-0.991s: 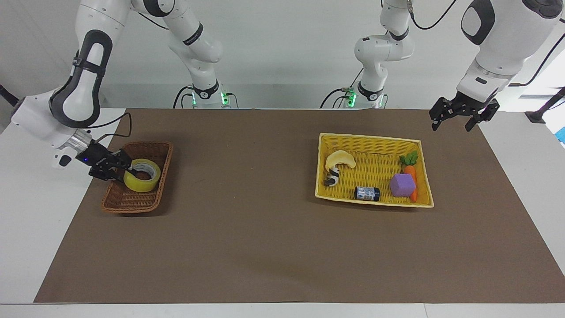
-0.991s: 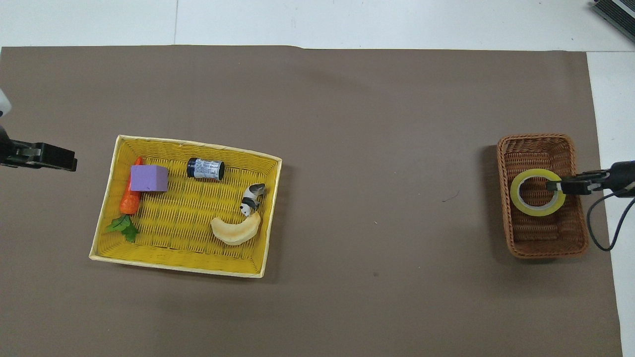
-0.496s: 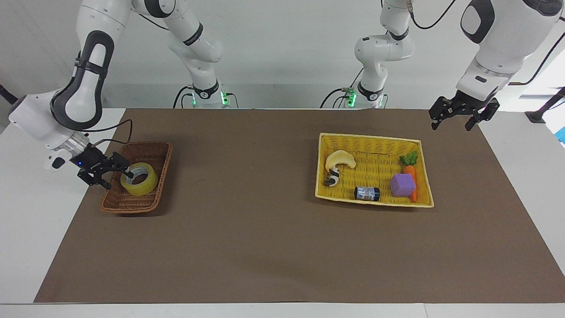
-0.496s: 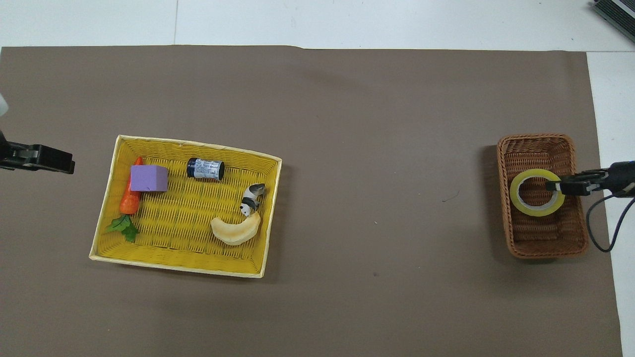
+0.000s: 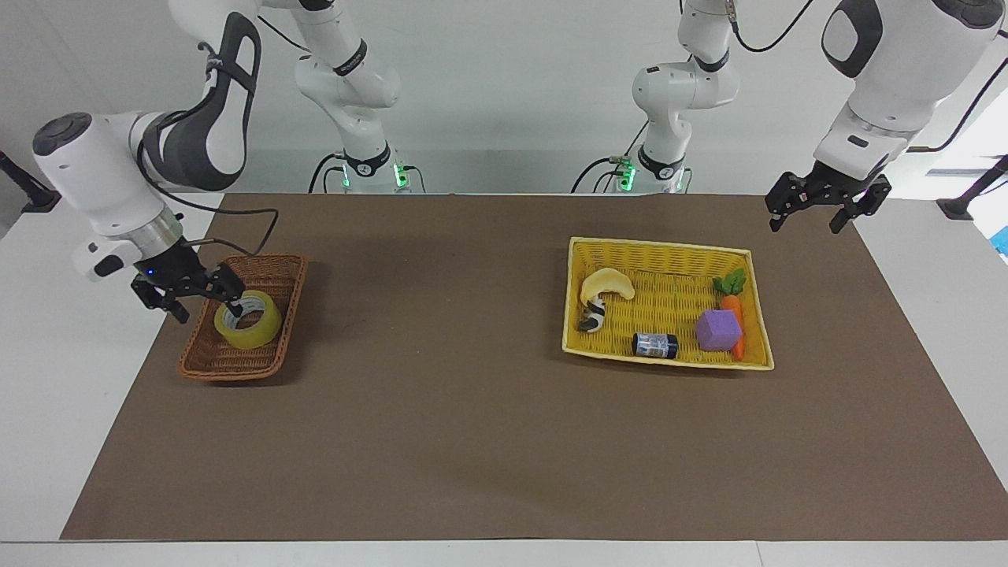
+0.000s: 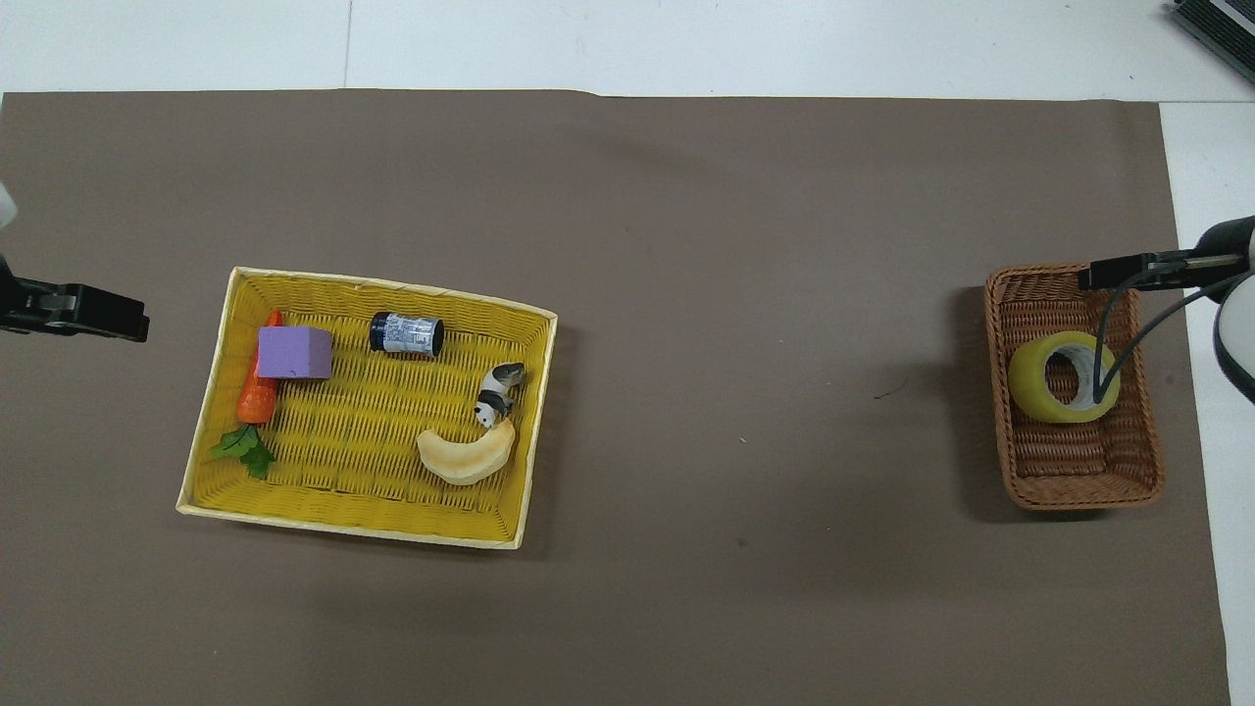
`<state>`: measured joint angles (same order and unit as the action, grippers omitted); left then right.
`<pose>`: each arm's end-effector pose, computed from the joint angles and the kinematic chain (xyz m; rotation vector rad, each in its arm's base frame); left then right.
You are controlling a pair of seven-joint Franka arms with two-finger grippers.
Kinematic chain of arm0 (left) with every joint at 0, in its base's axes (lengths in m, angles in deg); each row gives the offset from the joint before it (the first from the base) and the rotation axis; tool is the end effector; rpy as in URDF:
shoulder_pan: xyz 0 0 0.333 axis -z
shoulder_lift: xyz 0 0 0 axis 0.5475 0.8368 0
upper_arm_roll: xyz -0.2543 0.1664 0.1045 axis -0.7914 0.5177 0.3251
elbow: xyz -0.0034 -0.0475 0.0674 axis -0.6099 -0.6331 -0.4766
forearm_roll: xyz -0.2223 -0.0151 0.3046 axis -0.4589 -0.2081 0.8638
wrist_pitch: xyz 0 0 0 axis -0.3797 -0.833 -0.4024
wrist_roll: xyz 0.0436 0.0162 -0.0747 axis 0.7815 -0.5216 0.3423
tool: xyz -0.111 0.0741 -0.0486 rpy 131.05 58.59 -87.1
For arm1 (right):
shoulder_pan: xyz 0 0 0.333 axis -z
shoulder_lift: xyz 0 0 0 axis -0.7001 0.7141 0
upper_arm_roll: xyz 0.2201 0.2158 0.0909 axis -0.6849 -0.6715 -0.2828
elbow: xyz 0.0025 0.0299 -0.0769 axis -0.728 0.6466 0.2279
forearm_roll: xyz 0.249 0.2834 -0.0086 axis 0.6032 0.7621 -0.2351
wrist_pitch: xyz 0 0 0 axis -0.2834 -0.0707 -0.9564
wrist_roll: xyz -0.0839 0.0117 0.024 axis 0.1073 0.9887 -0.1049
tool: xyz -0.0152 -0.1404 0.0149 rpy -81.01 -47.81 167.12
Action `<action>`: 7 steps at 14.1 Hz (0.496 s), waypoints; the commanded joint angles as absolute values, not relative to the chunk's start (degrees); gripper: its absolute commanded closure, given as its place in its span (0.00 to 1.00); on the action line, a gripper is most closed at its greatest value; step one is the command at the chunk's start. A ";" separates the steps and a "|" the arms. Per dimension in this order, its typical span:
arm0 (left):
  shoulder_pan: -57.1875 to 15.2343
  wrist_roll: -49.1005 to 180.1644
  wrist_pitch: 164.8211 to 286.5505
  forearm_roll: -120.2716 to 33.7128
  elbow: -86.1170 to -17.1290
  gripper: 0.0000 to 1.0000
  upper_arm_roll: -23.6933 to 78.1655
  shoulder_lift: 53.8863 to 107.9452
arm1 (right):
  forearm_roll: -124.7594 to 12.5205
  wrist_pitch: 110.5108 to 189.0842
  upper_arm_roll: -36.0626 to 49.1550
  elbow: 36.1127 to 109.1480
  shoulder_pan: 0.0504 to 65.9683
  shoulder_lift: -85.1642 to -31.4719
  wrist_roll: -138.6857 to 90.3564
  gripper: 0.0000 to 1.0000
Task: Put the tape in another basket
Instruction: 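Open the right gripper and release the tape roll in the basket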
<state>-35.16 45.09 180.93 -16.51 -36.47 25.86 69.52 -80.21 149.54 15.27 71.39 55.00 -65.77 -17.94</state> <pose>0.5357 -0.0196 0.5822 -3.1054 0.2038 -0.0262 0.5931 -0.1164 0.4617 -3.0637 0.0094 -0.2162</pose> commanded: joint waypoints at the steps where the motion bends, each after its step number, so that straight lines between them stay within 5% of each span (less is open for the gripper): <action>1: -35.48 44.64 180.11 -15.68 -35.41 0.00 25.69 69.80 | -84.15 143.93 15.24 72.06 51.40 -70.48 -30.09 0.00; 7: -35.48 44.64 180.11 -15.68 -35.41 0.00 25.69 69.71 | -87.06 130.76 14.27 68.92 44.79 -77.70 -44.11 0.00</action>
<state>-35.16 45.09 180.93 -16.51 -36.47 25.86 69.53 -85.94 134.71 14.32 70.85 44.83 -76.35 -42.32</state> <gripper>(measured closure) 0.000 0.000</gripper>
